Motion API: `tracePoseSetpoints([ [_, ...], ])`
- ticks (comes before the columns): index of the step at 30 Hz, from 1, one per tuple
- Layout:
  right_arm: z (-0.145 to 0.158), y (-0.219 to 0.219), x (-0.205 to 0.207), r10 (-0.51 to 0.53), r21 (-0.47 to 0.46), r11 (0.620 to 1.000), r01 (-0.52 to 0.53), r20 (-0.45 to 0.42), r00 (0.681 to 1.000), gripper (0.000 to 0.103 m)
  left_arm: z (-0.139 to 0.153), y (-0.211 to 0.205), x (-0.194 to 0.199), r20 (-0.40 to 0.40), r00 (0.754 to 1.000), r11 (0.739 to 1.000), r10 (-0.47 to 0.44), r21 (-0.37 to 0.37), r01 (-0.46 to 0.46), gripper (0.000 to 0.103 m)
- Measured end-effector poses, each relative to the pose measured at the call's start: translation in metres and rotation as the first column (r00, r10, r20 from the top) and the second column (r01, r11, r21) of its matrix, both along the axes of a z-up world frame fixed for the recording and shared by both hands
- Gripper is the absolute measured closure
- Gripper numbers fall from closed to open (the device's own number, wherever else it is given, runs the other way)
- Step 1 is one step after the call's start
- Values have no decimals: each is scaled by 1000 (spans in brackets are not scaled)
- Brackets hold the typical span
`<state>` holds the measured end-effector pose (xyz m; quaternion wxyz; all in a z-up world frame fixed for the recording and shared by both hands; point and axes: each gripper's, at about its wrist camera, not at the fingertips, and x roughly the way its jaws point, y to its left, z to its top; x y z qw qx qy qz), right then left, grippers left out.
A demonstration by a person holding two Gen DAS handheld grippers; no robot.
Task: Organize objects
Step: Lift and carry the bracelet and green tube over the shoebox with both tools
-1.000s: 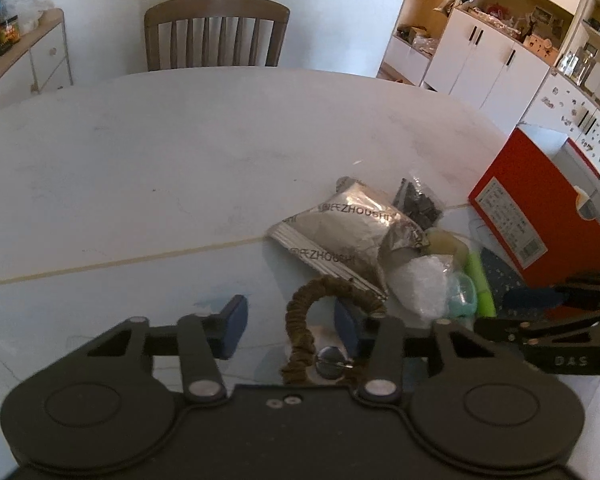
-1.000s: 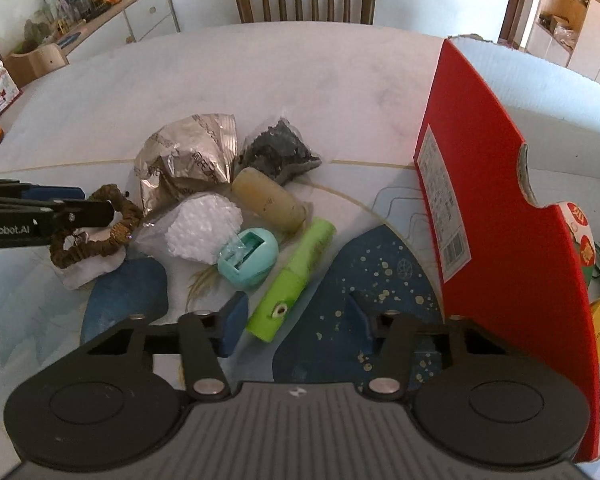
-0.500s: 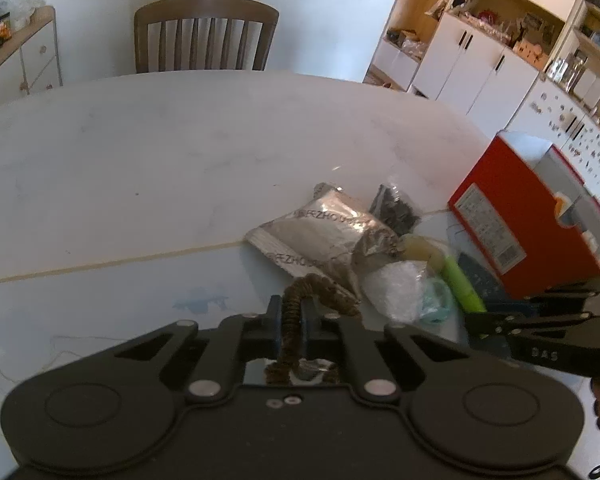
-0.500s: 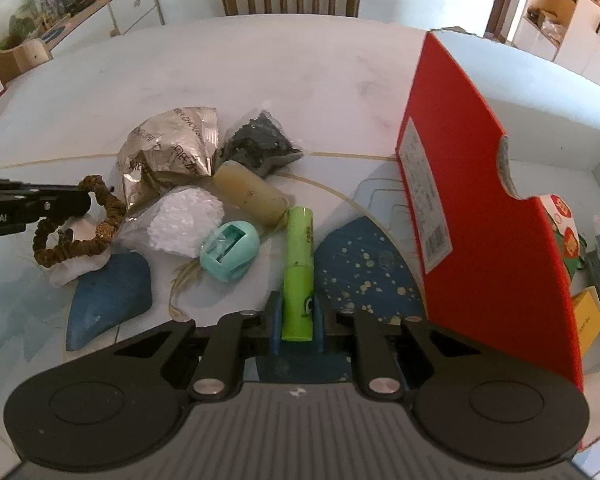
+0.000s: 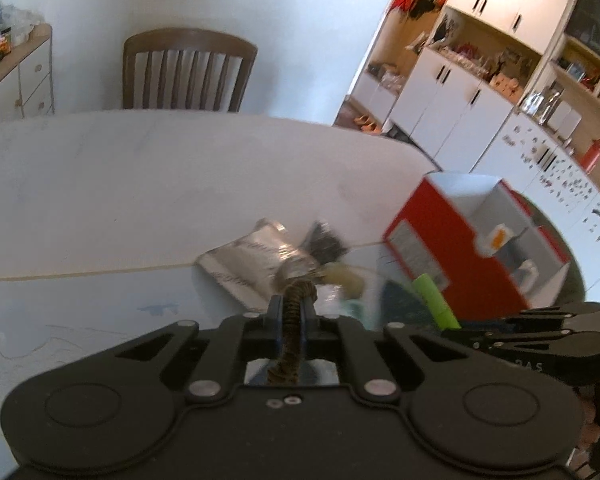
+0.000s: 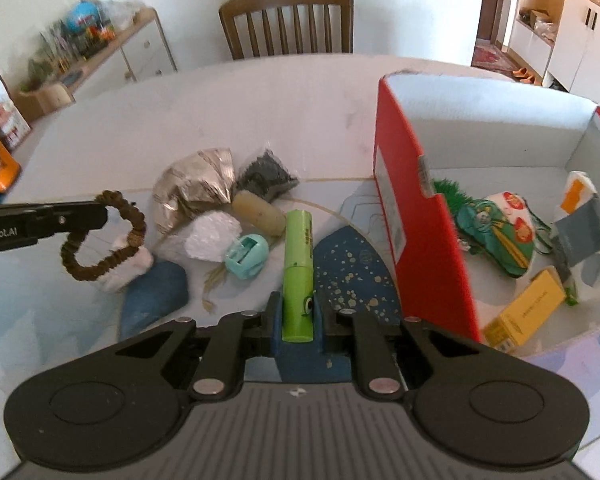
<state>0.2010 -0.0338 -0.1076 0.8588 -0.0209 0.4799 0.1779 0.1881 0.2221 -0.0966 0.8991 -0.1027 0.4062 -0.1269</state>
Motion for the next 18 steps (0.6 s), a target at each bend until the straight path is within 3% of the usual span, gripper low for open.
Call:
tracePoseSetpoints([
  [18,65,-59,-42,17,69,997,-21,62,998,88,58,-77,-39,89,989,991,-119,-57,124,97],
])
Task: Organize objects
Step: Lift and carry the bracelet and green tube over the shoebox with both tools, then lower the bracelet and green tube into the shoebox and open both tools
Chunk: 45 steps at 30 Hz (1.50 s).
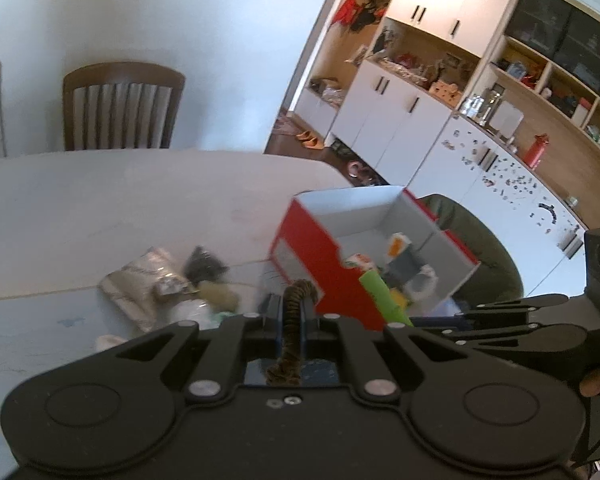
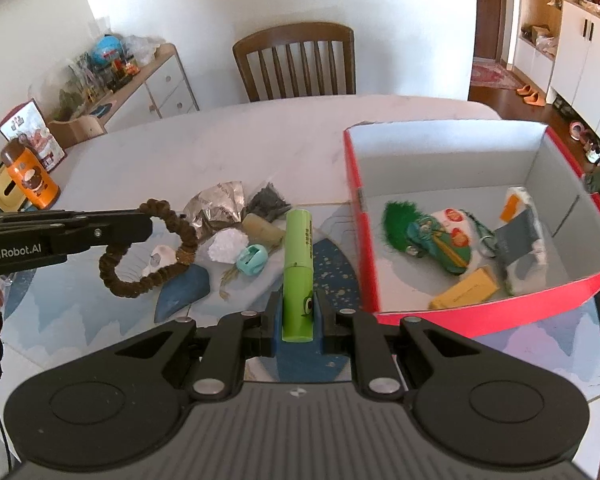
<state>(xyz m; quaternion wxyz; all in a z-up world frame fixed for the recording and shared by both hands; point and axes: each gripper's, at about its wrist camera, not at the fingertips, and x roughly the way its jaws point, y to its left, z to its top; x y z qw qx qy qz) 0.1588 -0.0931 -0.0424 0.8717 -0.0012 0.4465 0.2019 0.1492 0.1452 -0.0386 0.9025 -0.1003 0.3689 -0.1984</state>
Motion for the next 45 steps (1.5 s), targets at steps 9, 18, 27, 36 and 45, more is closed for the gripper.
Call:
tracePoseSetpoints([
  [9,15,-46,0,-26,20,999,26,22,999,88,12,-51,1,26,998,998,-58,6,58,97],
  [18,18,-92,20,-46,4,999,46,35,998,88,13,-108,16,19,994,994,-110,26,110,97],
  [27,17,-129,55,-50,-22,998,51,59,997,88,8,-150,44,-9,992,991,-123,45,123,97],
  [36,-3,-145,94,-18,-32,999,19,36,999,88,-15,-181,76,-69,992,988,-101,108,108,97],
  [45,-44,-139,131,57,-82,995,-60,-40,998,88,-46,-206,104,-137,989,977,-61,193,87,97],
])
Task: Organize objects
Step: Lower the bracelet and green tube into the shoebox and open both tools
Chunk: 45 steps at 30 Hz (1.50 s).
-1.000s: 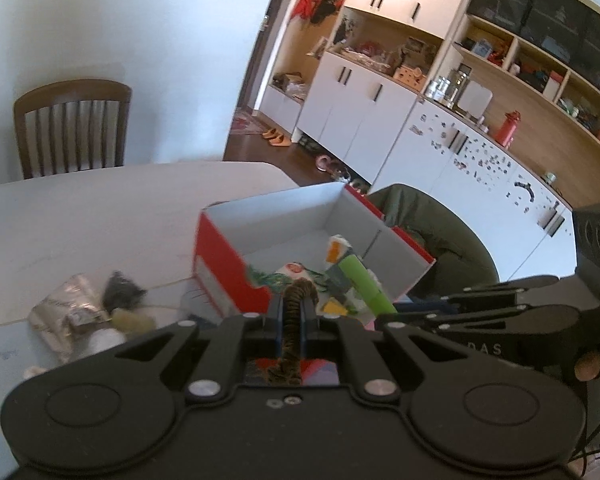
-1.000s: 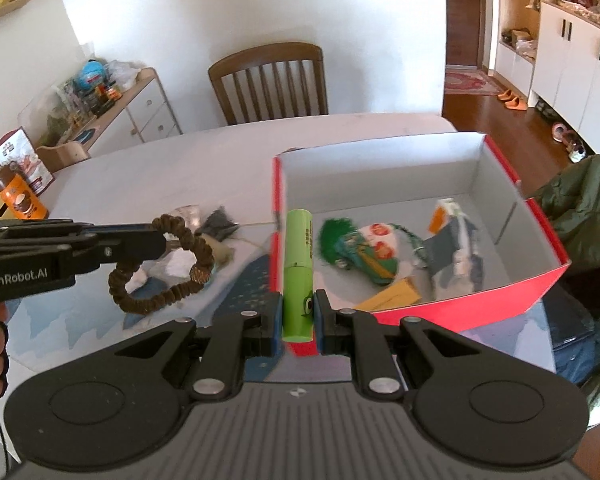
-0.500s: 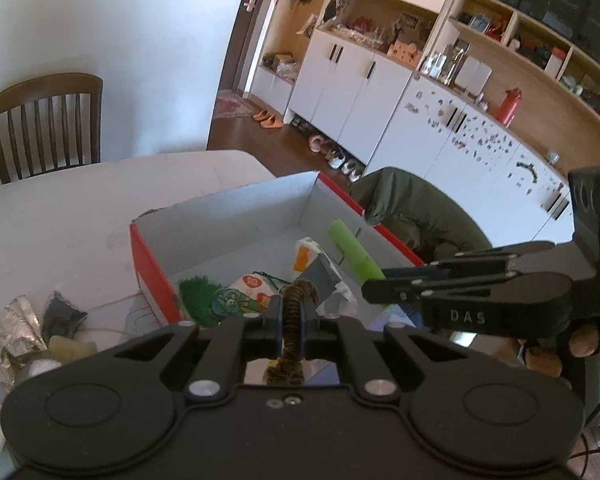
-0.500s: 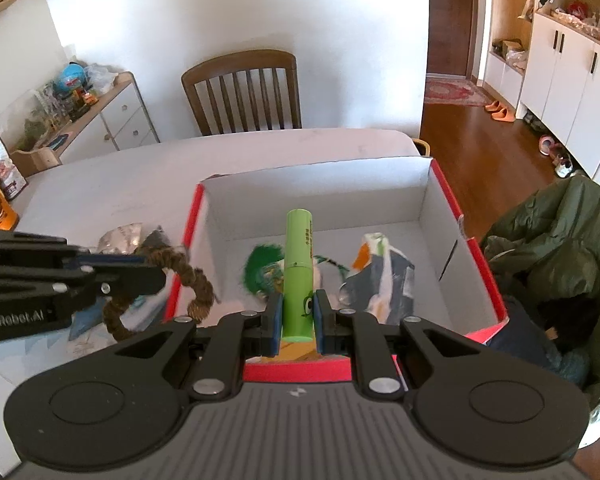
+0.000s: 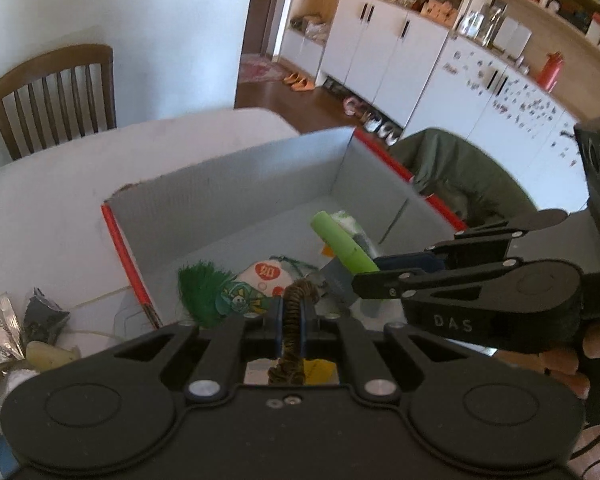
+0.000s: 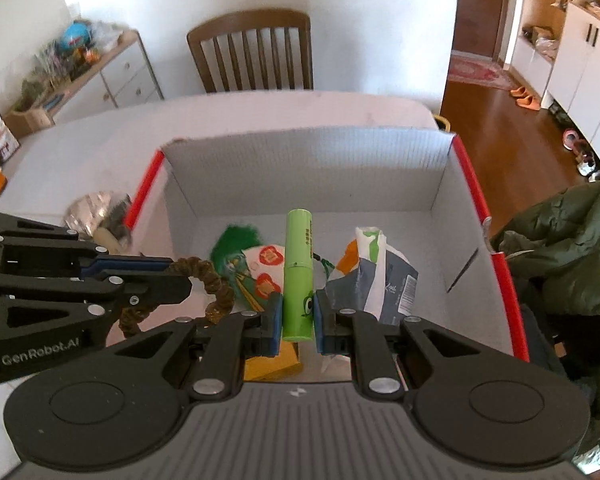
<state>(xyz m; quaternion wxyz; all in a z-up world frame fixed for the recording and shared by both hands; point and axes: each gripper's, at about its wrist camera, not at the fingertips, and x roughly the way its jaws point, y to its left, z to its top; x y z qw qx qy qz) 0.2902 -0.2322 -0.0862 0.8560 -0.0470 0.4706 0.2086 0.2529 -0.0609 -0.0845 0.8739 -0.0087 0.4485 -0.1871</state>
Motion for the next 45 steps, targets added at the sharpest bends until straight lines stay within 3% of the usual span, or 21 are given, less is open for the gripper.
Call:
tracePoseSetpoints([
  [12,-35,4,14,69,-54,996,-73,-85,994,88,-33,-13,15,-87,996,996,16,92,-8,97],
  [24,-39,7,8,111,-92,989,-117,-71,991,87,-48,-26,26,-155,988,987,30,160,-4,94],
  [33,-20,-4,-1,148,-71,986,-149,-19,989,87,-55,-34,28,-191,981,982,19,190,18,81],
  [37,-12,-12,-6,151,-52,987,-151,-9,989,87,-52,-36,22,-173,985,984,16,180,16,68],
  [42,0,-24,-11,133,-18,991,-133,5,991,87,-43,-39,17,-139,990,984,17,178,9,65],
  [45,8,-29,-16,131,-2,991,-131,19,991,84,-34,-39,9,-109,994,983,1,182,19,55],
])
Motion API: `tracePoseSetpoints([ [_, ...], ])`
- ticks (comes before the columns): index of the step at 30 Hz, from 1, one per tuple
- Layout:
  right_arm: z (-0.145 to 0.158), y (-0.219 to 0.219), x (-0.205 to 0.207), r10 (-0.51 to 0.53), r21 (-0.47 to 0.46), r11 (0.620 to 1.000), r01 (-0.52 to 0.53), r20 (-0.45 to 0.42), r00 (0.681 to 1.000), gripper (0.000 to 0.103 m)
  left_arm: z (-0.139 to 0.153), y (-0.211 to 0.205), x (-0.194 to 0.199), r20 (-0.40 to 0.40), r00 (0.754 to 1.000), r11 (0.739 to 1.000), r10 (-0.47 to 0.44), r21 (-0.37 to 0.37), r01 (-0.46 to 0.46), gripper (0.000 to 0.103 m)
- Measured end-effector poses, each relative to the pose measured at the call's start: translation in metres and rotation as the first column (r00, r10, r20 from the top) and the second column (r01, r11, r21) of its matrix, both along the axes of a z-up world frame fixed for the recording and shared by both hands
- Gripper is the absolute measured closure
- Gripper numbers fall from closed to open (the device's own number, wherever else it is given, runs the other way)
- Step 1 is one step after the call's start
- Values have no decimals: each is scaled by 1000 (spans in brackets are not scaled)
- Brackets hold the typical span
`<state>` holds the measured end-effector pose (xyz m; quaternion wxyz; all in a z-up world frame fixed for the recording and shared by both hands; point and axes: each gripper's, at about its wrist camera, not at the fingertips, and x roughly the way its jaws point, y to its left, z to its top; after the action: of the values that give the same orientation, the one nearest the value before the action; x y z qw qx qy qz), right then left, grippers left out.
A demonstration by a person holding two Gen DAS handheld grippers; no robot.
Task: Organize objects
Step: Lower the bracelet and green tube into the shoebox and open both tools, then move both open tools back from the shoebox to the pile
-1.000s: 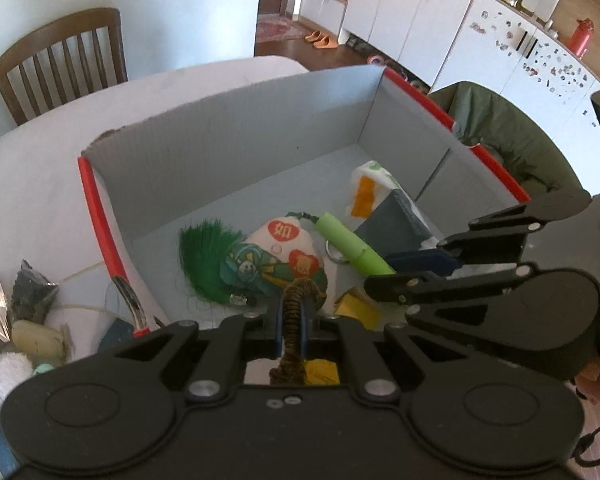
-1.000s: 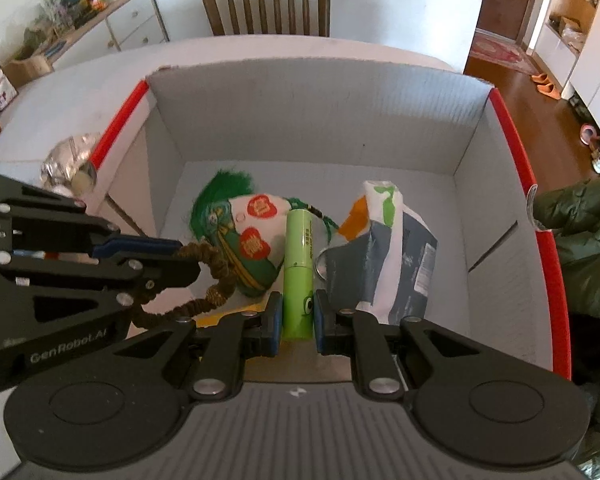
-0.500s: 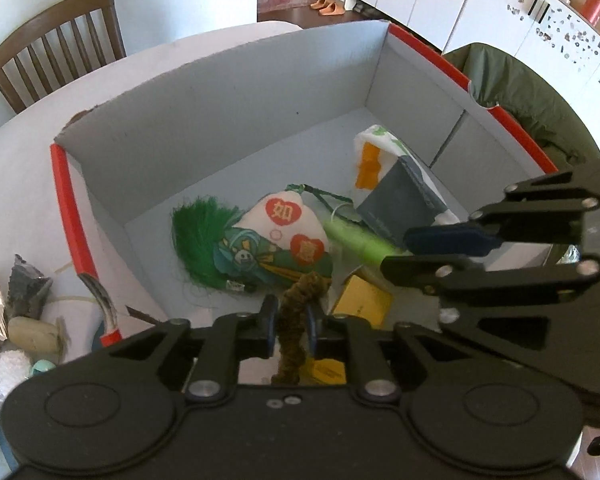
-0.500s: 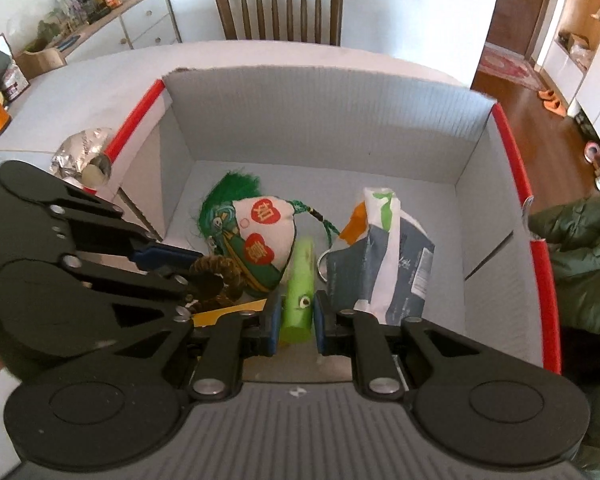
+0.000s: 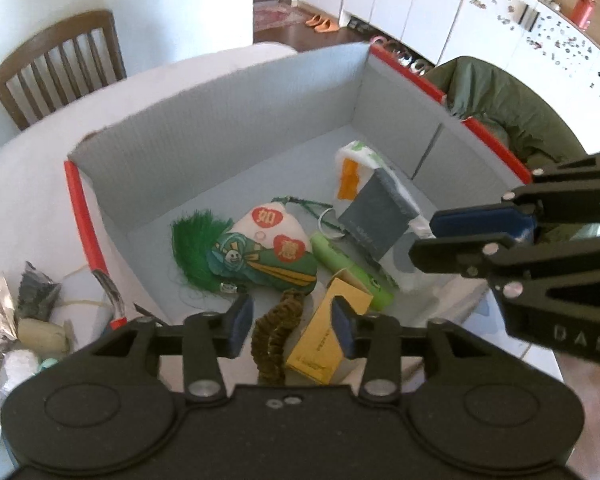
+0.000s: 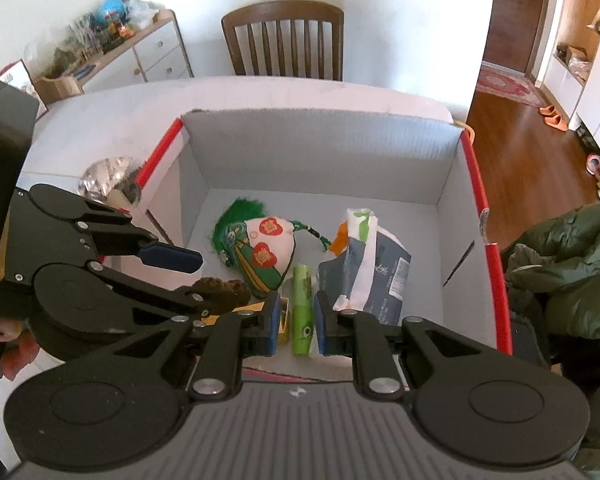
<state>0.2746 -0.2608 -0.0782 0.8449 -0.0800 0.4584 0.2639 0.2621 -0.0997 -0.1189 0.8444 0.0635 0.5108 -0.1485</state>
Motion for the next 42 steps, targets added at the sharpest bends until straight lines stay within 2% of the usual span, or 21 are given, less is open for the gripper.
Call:
tracePoseSetpoints([
  [1,3,-1,-2,0,5,1000,0,6,1000,82,4,0,-4,17,1000,1000,-1,8,1,47],
  [2,6,-3,-4,1,11,1000,-1,14,1000,80,8,1,-7,32,999,1000,1,12,-2,44],
  [12,33,-12,-24,-16,75,997,11,60,998,73,40,16,-35,115,993,998,37,-57,-31,40],
  [16,43,-15,-34,-31,107,994,22,83,996,55,56,22,-50,168,985,996,34,-81,-20,35],
  [19,50,-16,-42,-39,126,992,27,97,994,51,68,26,-60,205,978,995,37,-95,-18,30],
  [23,60,-15,-53,-55,152,988,37,116,992,42,81,33,-72,247,968,994,45,-106,-19,25],
  [30,74,-13,-71,-95,203,977,66,137,986,36,97,52,-91,287,956,989,64,-149,-21,19],
  [32,78,-11,-76,-104,220,973,72,141,984,27,100,58,-96,299,952,987,71,-157,-25,16],
  [36,85,-4,-87,-112,244,967,72,155,982,25,105,71,-104,314,945,984,89,-174,-35,12],
  [42,96,13,-102,-104,267,962,51,187,977,17,112,95,-115,335,935,979,121,-194,-57,2],
])
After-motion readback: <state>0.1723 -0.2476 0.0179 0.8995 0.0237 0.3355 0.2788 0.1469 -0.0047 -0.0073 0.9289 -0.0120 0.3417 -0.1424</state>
